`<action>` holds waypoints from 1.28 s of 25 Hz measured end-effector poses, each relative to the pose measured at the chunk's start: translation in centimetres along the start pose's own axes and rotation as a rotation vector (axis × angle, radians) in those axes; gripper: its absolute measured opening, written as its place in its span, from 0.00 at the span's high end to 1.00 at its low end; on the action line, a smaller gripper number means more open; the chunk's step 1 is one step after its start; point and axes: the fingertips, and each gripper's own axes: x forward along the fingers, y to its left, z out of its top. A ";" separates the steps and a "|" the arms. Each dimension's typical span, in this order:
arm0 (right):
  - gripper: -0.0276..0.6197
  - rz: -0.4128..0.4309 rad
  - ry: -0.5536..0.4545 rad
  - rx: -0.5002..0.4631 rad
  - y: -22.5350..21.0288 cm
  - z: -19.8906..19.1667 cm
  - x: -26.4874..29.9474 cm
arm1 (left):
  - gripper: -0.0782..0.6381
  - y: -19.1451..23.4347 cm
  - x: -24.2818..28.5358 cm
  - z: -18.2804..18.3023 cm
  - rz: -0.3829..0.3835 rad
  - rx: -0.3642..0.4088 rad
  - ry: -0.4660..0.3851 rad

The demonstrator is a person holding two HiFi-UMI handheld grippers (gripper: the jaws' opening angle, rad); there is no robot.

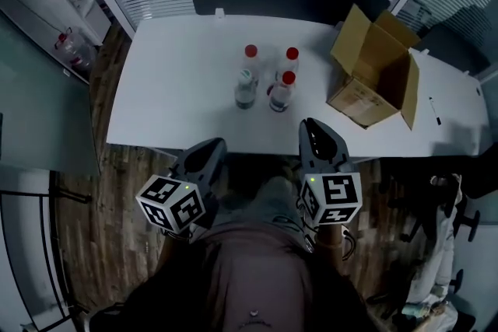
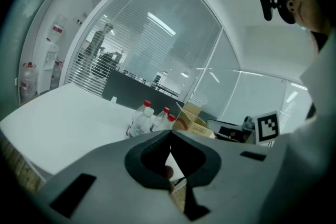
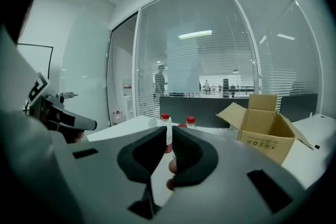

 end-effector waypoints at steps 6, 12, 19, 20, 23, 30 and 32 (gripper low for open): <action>0.89 0.040 -0.010 0.011 -0.2 0.3 -1.1 | 0.88 -1.6 0.7 0.0 0.001 -0.002 -0.021; 0.90 0.090 0.011 -0.030 -1.3 0.7 -2.1 | 0.88 -4.2 2.6 0.3 0.007 -0.017 -0.041; 0.90 0.160 0.039 -0.073 -3.1 0.0 -3.2 | 0.88 -7.3 5.3 -0.6 0.007 -0.027 -0.044; 0.90 0.165 0.044 -0.076 -3.4 -0.1 -3.4 | 0.88 -7.7 5.6 -0.9 0.009 -0.030 -0.037; 0.91 0.177 0.055 -0.085 -4.2 -0.3 -3.8 | 0.88 -8.6 6.5 -1.9 0.010 -0.045 -0.011; 0.91 0.192 0.091 -0.079 -6.2 -0.9 -3.7 | 0.88 -9.6 8.7 -3.0 0.016 -0.045 0.050; 0.91 0.189 0.097 -0.076 -6.8 -1.0 -3.5 | 0.88 -9.8 9.4 -3.2 0.017 -0.041 0.065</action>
